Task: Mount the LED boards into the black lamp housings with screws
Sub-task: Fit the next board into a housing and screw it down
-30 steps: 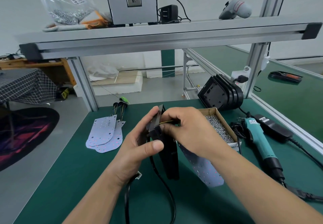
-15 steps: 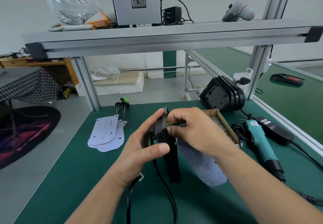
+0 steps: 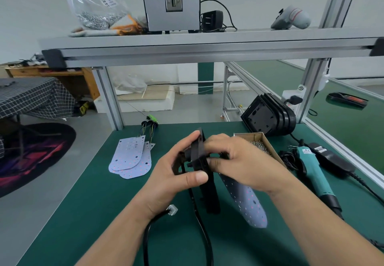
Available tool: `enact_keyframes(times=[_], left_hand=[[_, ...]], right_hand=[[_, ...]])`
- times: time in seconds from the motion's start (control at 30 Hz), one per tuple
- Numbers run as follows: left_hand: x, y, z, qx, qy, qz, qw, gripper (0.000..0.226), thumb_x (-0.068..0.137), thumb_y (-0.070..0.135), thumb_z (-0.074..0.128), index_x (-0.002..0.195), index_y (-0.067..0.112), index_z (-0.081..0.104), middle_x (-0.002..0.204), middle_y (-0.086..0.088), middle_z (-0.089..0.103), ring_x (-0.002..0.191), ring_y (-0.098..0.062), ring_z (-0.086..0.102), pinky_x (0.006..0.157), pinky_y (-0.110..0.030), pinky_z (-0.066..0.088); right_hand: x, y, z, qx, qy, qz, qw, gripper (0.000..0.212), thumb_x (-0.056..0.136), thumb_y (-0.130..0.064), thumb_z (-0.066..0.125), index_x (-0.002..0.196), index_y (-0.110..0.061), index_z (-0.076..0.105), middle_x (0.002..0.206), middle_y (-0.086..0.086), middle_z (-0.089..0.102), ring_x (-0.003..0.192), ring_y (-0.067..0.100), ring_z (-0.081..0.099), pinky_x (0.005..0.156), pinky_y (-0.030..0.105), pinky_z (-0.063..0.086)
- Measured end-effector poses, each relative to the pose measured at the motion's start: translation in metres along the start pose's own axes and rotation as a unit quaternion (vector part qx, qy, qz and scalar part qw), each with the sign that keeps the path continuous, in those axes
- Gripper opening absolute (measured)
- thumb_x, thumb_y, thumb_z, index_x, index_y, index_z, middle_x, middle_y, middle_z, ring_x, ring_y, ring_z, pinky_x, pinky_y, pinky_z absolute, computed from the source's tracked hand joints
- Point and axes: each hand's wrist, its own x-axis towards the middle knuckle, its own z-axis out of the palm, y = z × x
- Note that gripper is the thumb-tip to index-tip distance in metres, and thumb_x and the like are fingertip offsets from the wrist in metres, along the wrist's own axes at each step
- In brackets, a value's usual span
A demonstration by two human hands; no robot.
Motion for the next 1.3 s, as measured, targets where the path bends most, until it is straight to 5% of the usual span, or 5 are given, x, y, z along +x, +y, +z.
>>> enact_keyframes(times=[0.37, 0.6, 0.93, 1.1, 1.3], left_hand=[[0.0, -0.007, -0.003, -0.021, 0.037, -0.049, 0.998, 0.092, 0.071, 0.06, 0.092, 0.152, 0.043, 0.051, 0.137, -0.003, 0.069, 0.098, -0.019, 0.065, 0.071, -0.034, 0.056], [0.002, -0.017, -0.008, -0.139, 0.058, -0.069, 0.986, 0.103, 0.064, 0.05, 0.098, 0.153, 0.026, 0.053, 0.147, -0.012, 0.063, 0.138, -0.035, 0.058, 0.115, -0.053, 0.046], [0.004, -0.026, -0.01, -0.198, 0.061, -0.096, 0.974, 0.084, 0.075, 0.046, 0.092, 0.145, 0.013, 0.058, 0.132, -0.02, 0.067, 0.118, -0.037, 0.066, 0.092, -0.052, 0.06], [0.003, -0.023, -0.011, -0.199, 0.048, -0.1, 0.974, 0.085, 0.075, 0.051, 0.09, 0.145, 0.016, 0.058, 0.14, -0.019, 0.065, 0.125, -0.034, 0.065, 0.1, -0.046, 0.058], [0.001, -0.019, -0.006, -0.2, 0.03, -0.097, 0.974, 0.08, 0.081, 0.052, 0.084, 0.145, 0.012, 0.058, 0.141, -0.023, 0.064, 0.124, -0.037, 0.065, 0.1, -0.049, 0.057]], right_hand=[[-0.015, 0.024, 0.014, 0.2, 0.081, 0.053, 0.975, 0.055, 0.089, -0.031, 0.073, 0.142, -0.037, 0.058, 0.145, -0.014, 0.061, 0.138, 0.006, 0.054, 0.118, 0.038, 0.042], [-0.038, 0.056, -0.003, 0.059, -0.093, 0.189, 0.976, 0.116, 0.071, -0.074, 0.076, 0.166, -0.037, 0.02, 0.156, -0.024, 0.044, 0.132, -0.01, 0.052, 0.114, 0.027, 0.045], [-0.042, 0.051, -0.03, 0.027, -0.038, 0.166, 0.985, 0.029, 0.086, -0.035, 0.061, 0.083, -0.006, 0.061, 0.07, -0.004, 0.046, 0.066, 0.012, 0.044, 0.065, 0.033, 0.036], [-0.046, 0.043, -0.044, 0.054, 0.03, 0.137, 0.989, 0.04, 0.089, -0.034, 0.059, 0.07, -0.008, 0.035, 0.07, 0.004, 0.026, 0.065, 0.023, 0.024, 0.062, 0.043, 0.02], [-0.055, 0.043, -0.054, 0.289, 0.082, 0.135, 0.944, 0.032, 0.086, -0.026, 0.074, 0.104, 0.001, 0.079, 0.102, 0.032, 0.074, 0.083, 0.038, 0.072, 0.076, 0.047, 0.055]])
